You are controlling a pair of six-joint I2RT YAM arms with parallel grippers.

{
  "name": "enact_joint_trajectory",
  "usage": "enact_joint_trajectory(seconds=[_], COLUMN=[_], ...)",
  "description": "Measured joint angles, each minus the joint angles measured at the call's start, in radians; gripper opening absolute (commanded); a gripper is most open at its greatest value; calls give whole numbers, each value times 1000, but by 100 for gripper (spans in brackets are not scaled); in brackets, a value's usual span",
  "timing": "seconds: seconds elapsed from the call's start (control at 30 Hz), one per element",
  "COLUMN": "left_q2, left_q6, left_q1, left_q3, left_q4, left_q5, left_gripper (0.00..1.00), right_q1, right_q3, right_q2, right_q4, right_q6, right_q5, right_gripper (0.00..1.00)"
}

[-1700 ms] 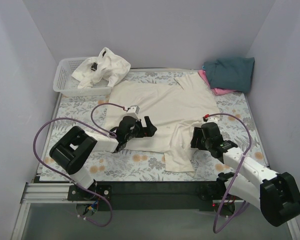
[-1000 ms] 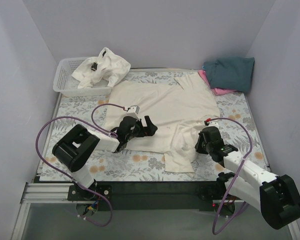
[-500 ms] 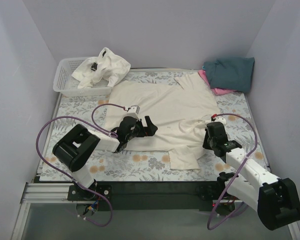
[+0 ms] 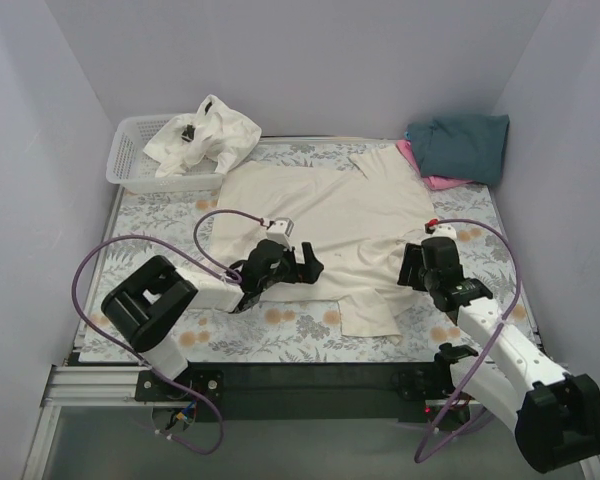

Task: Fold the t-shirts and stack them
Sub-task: Flatten the tshirt out

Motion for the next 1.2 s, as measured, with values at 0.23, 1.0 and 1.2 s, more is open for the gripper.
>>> enact_joint_trajectory(seconds=[0.23, 1.0, 1.2], left_q2=[-129, -37, 33], left_q6=[14, -66, -80], left_q1=[-185, -485, -506], left_q3=[-1, 206, 277], left_q4=[-104, -508, -562], left_q5=[-11, -40, -83], left_gripper=[90, 66, 52], right_q1=[0, 0, 0], right_q3=[-43, -66, -67], right_q2=[-136, -155, -187], right_q4=[-31, -62, -57], right_q6=[32, 51, 48], right_q5=[-59, -85, -107], right_gripper=[58, 60, 60])
